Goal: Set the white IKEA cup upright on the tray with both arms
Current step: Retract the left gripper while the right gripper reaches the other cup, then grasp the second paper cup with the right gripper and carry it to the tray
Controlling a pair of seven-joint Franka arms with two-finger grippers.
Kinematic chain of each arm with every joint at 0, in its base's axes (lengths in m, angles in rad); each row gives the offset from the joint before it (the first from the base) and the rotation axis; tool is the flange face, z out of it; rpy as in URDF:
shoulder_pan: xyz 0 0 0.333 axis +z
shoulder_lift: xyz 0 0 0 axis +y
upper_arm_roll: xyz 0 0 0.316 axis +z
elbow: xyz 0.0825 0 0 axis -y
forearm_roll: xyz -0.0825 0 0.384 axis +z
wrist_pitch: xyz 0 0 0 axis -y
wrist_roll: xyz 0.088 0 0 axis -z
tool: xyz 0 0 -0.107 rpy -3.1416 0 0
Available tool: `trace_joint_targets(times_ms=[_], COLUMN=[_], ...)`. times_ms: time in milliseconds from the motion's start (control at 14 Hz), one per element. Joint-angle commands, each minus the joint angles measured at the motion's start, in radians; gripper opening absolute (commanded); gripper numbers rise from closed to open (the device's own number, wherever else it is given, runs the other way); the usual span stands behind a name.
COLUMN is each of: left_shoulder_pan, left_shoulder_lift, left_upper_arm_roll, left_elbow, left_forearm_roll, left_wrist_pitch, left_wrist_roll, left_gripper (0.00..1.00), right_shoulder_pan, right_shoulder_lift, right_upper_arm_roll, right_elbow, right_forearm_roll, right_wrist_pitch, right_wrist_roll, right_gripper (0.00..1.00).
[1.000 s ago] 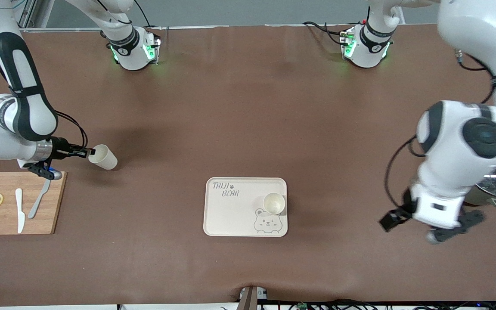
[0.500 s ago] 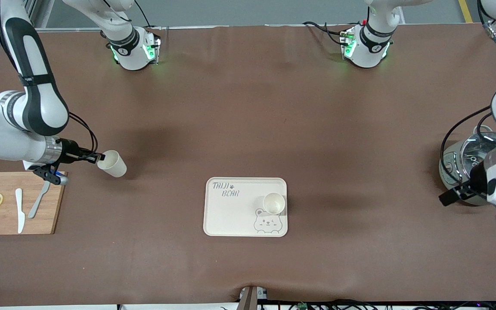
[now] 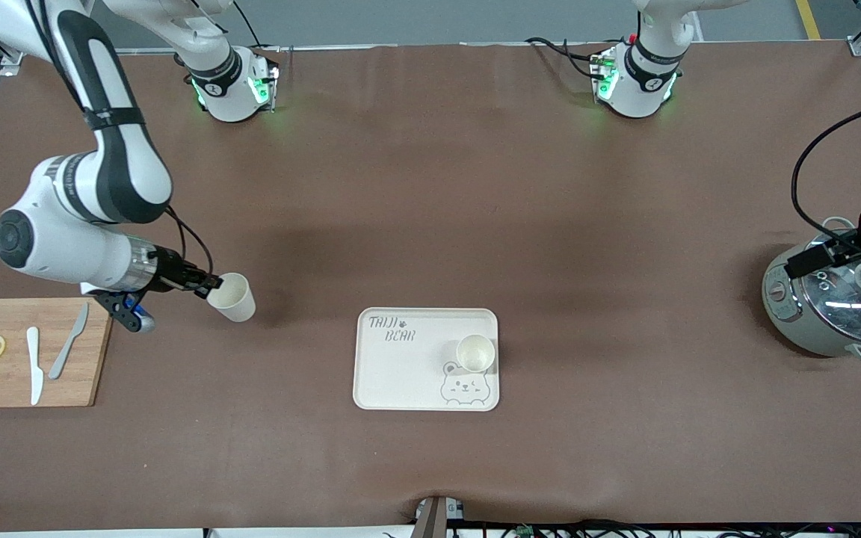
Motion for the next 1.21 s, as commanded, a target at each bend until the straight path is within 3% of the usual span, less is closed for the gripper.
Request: trace_joint_targets(times_ms=[0,286,429,571,714,929,1071,1143], left_shoulder_pan=[0.014,0.015,0.015,0.04,0.041,0.04,0.041,0.043], left_shoulder_lift=[-0.105,-0.268,-0.349,-0.401,-0.423,-0.434,-0.432,-0.432], left_upper_arm_roll=[-0.011,-0.008,-0.006,0.002,-0.005,-0.046,-0.075,-0.075], left_elbow=[-0.09,-0.269,-0.384,-0.475,-0.5,-0.504,-0.495,-0.492], left_forearm_roll=[-0.038,-0.084,-0.087,-0.136,-0.154,-0.125,-0.009,-0.007], left_wrist_pitch=[-0.049,-0.047,0.008,0.135,0.171,0.154,0.123,0.118], left_wrist_roll=[0.04,0.059,0.073,0.198,0.206,0.151,0.146,0.156], left_gripper=[1.0,1.0,1.0,1.0,1.0,1.0,1.0,1.0], right_shoulder_pan=[0.09,0.213,0.232,0.246,0.268,0.293,0.313,0.316], right_shoulder_lift=[0.141,0.253,0.284,0.295,0.329,0.356,0.364,0.364], right_upper_arm_roll=[-0.008,-0.008,-0.008,-0.008,-0.009,-0.009,-0.008,-0.009], right_elbow=[0.151,0.315,0.331,0.331,0.337,0.345,0.345,0.343], right_forearm_roll=[0.013,0.016,0.035,0.164,0.246,0.256,0.263,0.272], right_wrist_pitch=[-0.032,-0.043,-0.037,-0.033,-0.01,0.082,0.135,0.144], right_wrist_roll=[0.244,0.489,0.518,0.521,0.523,0.527,0.53,0.532], right_gripper=[0.0,0.0,0.0,0.0,0.0,0.0,0.0,0.0])
